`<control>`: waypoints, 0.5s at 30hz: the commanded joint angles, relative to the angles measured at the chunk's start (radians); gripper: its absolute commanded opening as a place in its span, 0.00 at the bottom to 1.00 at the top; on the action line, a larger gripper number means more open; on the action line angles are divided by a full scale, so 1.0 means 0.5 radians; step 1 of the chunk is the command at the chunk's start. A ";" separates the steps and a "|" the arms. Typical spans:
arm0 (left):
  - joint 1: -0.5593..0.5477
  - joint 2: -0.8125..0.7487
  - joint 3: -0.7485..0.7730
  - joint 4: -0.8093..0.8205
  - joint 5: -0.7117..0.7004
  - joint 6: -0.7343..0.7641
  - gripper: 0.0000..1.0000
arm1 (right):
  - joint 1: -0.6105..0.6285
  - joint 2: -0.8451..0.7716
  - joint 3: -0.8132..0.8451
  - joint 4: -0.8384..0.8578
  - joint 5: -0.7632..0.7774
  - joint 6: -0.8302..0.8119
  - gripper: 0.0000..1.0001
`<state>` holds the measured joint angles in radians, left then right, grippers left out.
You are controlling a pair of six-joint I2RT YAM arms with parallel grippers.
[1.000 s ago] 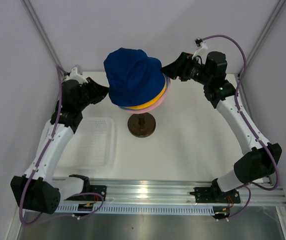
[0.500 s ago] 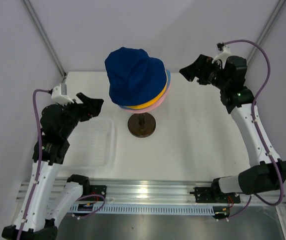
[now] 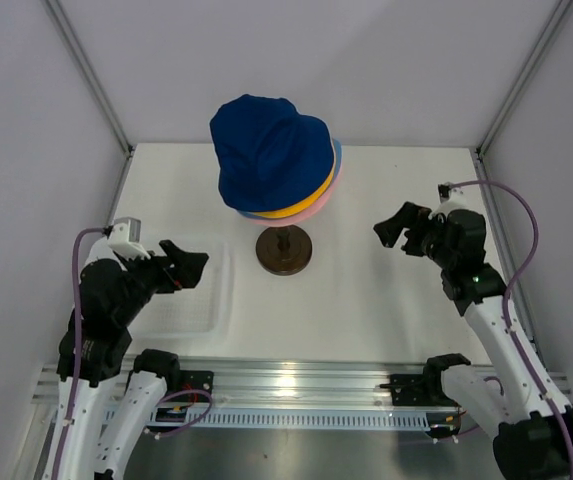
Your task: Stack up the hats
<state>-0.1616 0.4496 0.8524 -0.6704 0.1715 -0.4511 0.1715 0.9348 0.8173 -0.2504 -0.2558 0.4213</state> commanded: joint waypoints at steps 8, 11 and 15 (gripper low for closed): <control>-0.014 -0.273 -0.300 -0.012 0.197 0.043 1.00 | -0.006 -0.737 -0.533 0.316 0.085 0.035 0.99; -0.011 -0.328 -0.275 0.006 0.136 0.052 1.00 | -0.005 -0.625 -0.463 0.296 0.076 0.072 0.99; -0.011 -0.347 -0.272 -0.018 -0.014 0.077 0.99 | -0.005 -0.474 -0.334 0.210 0.131 0.013 1.00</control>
<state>-0.1616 0.2844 0.7010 -0.7040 0.2188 -0.4347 0.1699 0.6579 0.5884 -0.1642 -0.2150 0.4366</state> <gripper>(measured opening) 0.994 0.993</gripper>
